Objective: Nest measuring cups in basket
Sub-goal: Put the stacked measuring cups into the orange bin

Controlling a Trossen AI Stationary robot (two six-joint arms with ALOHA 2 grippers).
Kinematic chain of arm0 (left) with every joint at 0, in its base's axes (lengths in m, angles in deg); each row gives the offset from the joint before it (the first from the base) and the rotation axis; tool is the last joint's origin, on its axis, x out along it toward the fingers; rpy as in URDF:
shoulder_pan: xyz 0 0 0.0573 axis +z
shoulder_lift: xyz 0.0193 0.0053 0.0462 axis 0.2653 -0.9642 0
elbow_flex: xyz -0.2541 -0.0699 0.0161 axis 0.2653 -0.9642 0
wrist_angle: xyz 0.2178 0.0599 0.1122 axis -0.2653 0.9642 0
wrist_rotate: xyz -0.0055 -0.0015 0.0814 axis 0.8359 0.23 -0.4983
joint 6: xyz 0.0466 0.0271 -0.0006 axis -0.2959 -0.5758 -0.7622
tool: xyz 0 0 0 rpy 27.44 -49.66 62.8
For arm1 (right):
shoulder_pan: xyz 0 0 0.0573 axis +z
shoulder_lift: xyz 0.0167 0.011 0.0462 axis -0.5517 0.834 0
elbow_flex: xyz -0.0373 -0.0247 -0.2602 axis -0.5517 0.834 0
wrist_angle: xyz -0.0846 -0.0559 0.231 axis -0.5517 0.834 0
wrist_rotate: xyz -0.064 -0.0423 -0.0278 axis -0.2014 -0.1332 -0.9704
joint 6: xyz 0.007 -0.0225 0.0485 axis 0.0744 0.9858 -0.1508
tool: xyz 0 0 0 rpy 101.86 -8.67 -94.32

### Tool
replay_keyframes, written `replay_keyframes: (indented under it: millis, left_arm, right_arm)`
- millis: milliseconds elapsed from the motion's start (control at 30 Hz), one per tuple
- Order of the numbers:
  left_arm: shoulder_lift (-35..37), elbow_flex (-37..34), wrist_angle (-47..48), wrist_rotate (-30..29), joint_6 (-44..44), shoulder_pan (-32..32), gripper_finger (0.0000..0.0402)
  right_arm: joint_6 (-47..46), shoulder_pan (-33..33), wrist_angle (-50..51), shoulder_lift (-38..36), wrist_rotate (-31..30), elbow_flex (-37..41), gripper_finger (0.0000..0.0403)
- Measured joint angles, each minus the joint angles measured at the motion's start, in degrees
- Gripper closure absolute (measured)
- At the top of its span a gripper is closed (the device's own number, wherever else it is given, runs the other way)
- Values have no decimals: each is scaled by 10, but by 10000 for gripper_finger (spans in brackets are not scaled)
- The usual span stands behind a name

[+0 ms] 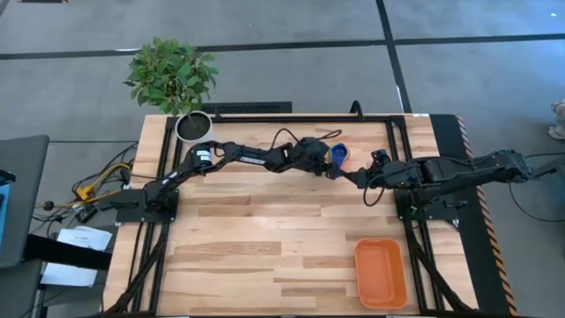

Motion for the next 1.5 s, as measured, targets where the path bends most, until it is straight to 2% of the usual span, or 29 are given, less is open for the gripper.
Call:
replay_keyframes:
  millis: [133,233,600,933,1167,1500]
  left_arm:
    - [0,0,0,10,-2,1,50]
    - [0,0,6,14,-4,1,66]
    - [0,0,19,11,-14,2,197]
    - [0,0,19,10,-14,5,273]
    - [1,0,19,10,-1,11,299]
    - [1,1,22,29,29,27,304]
  right_arm:
    - [0,0,0,0,0,0,158]
    - [0,0,0,0,0,0,158]
    - [0,0,-15,0,-2,0,158]
    - [0,0,-21,0,-6,0,158]
    - [-2,0,-25,0,-6,0,158]
    - [-15,-9,-24,0,-6,0,166]
